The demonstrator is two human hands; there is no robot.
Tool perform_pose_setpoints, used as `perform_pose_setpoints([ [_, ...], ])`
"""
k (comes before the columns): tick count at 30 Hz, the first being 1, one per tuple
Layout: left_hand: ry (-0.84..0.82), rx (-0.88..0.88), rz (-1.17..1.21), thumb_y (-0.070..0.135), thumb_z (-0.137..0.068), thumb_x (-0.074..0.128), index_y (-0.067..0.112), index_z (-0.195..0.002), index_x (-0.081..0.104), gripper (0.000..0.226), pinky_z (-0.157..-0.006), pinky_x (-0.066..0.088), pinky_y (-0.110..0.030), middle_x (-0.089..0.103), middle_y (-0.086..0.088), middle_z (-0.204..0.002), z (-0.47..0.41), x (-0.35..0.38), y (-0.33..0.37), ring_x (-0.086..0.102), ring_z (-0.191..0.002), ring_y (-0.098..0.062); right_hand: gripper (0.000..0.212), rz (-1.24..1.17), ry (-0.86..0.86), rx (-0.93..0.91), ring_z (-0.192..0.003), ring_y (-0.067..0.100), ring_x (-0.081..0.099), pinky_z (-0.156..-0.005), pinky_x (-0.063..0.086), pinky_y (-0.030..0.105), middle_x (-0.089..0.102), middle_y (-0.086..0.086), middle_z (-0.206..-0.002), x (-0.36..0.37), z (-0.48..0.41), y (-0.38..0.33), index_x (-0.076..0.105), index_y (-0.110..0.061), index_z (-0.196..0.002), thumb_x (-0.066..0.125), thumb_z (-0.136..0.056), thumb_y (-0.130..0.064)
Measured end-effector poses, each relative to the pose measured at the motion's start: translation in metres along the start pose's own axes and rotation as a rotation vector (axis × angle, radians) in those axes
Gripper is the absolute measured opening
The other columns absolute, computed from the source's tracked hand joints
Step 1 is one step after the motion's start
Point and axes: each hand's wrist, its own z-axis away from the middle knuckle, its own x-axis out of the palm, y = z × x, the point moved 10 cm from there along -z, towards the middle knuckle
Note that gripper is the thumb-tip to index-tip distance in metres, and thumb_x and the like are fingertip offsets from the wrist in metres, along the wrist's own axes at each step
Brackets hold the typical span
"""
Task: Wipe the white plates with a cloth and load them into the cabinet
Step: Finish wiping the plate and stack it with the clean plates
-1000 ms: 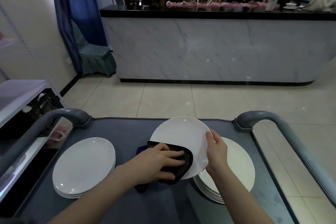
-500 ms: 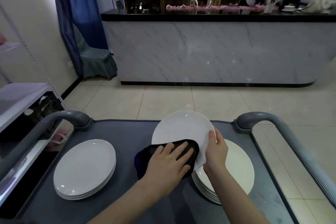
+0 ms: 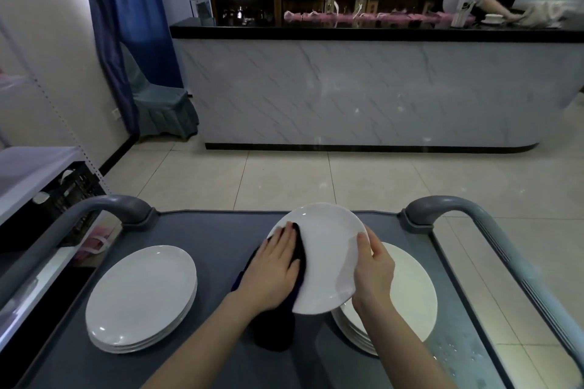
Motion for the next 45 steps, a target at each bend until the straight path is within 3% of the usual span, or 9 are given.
perform_pose_setpoints([
  [4,0.137,-0.036,0.007,0.030,-0.103,0.021,0.018,-0.155,-0.002,0.058,-0.121,-0.011,-0.033,-0.017,0.009,-0.161,0.028,-0.009,0.002,-0.016,-0.149,-0.011,0.025,-0.040,0.025,-0.041,-0.101,0.018,0.065,-0.088,0.055,0.040,0.072,-0.009,-0.103,-0.003,-0.005,-0.014,0.072,-0.034,-0.108,0.050,-0.099,-0.028],
  [8,0.264,0.107,0.203,0.037,-0.098,0.024,0.018,-0.153,0.030,0.058,-0.122,0.014,-0.032,0.022,0.006,-0.161,0.057,-0.018,0.050,0.015,-0.147,-0.008,0.025,-0.101,0.060,-0.058,-0.099,0.011,0.065,-0.077,0.050,0.026,0.072,-0.010,-0.105,0.000,-0.001,-0.019,0.071,-0.034,-0.109,0.049,-0.100,-0.027],
  [15,0.101,0.185,0.142,0.030,-0.105,0.019,0.029,-0.154,-0.005,0.055,-0.118,-0.011,-0.020,-0.020,0.024,-0.153,0.014,-0.009,0.072,-0.025,-0.141,0.008,0.026,-0.050,-0.041,-0.053,-0.104,0.004,0.066,-0.100,0.050,0.039,0.073,-0.016,-0.105,0.018,0.023,0.001,0.071,-0.033,-0.110,0.048,-0.101,-0.023],
  [19,0.066,0.106,0.153,0.025,-0.106,0.023,0.022,-0.155,-0.007,0.058,-0.121,-0.007,-0.026,-0.023,0.018,-0.152,-0.008,-0.012,0.040,-0.016,-0.147,-0.003,0.027,-0.016,-0.057,-0.029,-0.102,0.011,0.067,-0.096,0.052,0.044,0.074,-0.014,-0.103,0.016,0.024,0.004,0.073,-0.037,-0.104,0.049,-0.100,-0.025],
  [24,0.112,-0.015,0.018,0.028,-0.106,0.021,0.022,-0.155,-0.009,0.058,-0.117,-0.013,-0.024,-0.020,0.014,-0.157,0.008,-0.011,0.000,-0.015,-0.148,-0.004,0.028,-0.032,0.003,-0.053,-0.086,0.001,0.067,-0.074,0.052,0.028,0.073,-0.019,-0.092,-0.004,0.010,-0.014,0.073,-0.045,-0.098,0.051,-0.099,-0.029],
  [28,0.076,0.069,0.070,0.037,-0.102,0.016,0.032,-0.153,-0.012,0.058,-0.118,-0.016,-0.026,-0.024,0.022,-0.155,0.036,-0.002,0.026,-0.023,-0.144,0.001,0.024,-0.106,0.082,-0.043,-0.096,0.011,0.065,-0.076,0.050,0.027,0.072,-0.015,-0.097,-0.013,0.006,-0.015,0.073,-0.037,-0.103,0.052,-0.099,-0.028],
  [32,0.093,0.210,0.088,0.045,-0.095,0.004,0.037,-0.149,-0.017,0.058,-0.116,-0.022,-0.030,-0.024,0.024,-0.157,0.051,0.003,0.082,-0.027,-0.142,0.005,0.027,-0.095,0.056,-0.077,-0.093,-0.004,0.065,-0.082,0.049,0.024,0.072,-0.025,-0.094,-0.002,0.013,-0.018,0.071,-0.044,-0.096,0.051,-0.100,-0.026],
  [40,0.132,0.099,0.081,0.029,-0.105,0.019,0.026,-0.155,-0.010,0.057,-0.117,-0.014,-0.023,-0.024,0.021,-0.154,-0.006,-0.018,0.048,-0.021,-0.145,0.001,0.026,-0.028,-0.064,-0.053,-0.107,0.010,0.066,-0.097,0.052,0.040,0.073,-0.013,-0.108,0.017,0.031,0.002,0.072,-0.032,-0.112,0.050,-0.100,-0.024],
  [45,0.154,-0.037,0.056,0.031,-0.105,0.020,0.027,-0.153,-0.012,0.058,-0.120,-0.011,-0.029,-0.021,0.016,-0.156,0.012,-0.009,-0.001,-0.017,-0.147,-0.003,0.026,-0.041,-0.017,-0.066,-0.086,-0.002,0.066,-0.073,0.050,0.024,0.073,-0.022,-0.094,-0.001,0.020,-0.017,0.073,-0.042,-0.100,0.051,-0.100,-0.028],
])
